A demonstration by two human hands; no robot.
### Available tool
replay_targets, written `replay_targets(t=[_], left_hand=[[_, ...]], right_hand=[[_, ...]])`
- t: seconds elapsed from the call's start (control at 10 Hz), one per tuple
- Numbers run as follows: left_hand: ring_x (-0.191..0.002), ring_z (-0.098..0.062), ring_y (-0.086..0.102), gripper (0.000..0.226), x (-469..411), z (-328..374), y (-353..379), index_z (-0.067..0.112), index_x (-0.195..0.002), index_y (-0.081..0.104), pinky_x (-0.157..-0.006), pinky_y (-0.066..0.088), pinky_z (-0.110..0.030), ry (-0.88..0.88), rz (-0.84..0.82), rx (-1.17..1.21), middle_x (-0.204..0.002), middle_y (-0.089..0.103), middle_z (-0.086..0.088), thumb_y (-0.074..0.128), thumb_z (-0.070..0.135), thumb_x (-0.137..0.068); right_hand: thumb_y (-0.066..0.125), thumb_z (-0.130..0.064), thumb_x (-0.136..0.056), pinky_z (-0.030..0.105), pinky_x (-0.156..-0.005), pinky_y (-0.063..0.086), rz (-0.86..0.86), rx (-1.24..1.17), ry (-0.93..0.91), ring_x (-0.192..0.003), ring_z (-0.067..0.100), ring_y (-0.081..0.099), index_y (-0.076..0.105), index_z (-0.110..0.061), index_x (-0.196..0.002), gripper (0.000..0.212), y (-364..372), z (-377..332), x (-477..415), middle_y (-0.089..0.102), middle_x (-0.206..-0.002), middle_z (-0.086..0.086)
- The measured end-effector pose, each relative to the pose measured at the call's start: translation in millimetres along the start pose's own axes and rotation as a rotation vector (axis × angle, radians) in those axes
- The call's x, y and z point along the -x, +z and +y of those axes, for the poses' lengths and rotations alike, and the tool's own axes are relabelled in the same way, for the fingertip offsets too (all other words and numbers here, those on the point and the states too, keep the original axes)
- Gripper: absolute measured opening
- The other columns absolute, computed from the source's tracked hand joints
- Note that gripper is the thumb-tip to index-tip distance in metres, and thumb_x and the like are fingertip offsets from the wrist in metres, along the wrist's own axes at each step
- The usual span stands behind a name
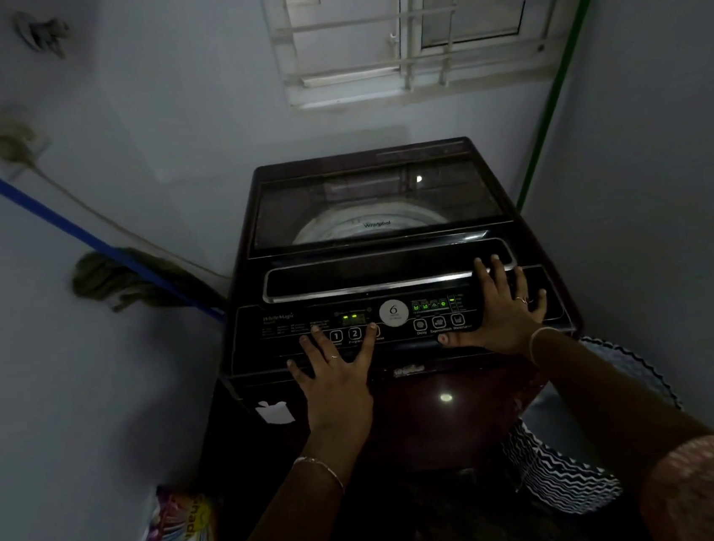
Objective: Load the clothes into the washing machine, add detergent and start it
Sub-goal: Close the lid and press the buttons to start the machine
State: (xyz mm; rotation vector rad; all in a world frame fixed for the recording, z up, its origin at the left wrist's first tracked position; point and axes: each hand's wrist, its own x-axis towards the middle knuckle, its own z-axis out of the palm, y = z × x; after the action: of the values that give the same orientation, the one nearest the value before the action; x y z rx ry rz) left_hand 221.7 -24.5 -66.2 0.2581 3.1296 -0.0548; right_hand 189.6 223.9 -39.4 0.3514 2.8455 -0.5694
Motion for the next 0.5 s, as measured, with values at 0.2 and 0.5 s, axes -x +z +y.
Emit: replay_targets(t=[0.2,0.5], left_hand=[[-0.142,-0.052,-0.003,0.097,1.7,-1.1,-1.4,0.044,-0.142,-0.025,-0.11,0.014,-0.067,0.011,-0.011,-0.005,-0.151,-0.01,-0.037,0.056,0.036,-0.09],[-0.142,-0.052,-0.005,0.099,1.4,0.1,1.4,0.044,-0.14,-0.029,-0.11,0.011,-0.068,0.002,-0.001,-0.02,-0.151,-0.011,-0.037,0.056,0.033,-0.091]], right_hand=[[0.064,-0.086,-0.043,0.063,-0.11,-0.01,-0.001,-0.005,-0.003,-0.143,0.028,-0.027,-0.023,-0.037,-0.146,0.143,0.4,0.3,0.0,-0.031,-0.155,-0.008],[0.064,-0.086,-0.043,0.063,-0.11,-0.009,-0.005,0.008,-0.001,-0.143,0.029,-0.025,-0.023,-0.036,-0.146,0.144,-0.3,0.4,-0.6,-0.031,-0.155,-0.006]])
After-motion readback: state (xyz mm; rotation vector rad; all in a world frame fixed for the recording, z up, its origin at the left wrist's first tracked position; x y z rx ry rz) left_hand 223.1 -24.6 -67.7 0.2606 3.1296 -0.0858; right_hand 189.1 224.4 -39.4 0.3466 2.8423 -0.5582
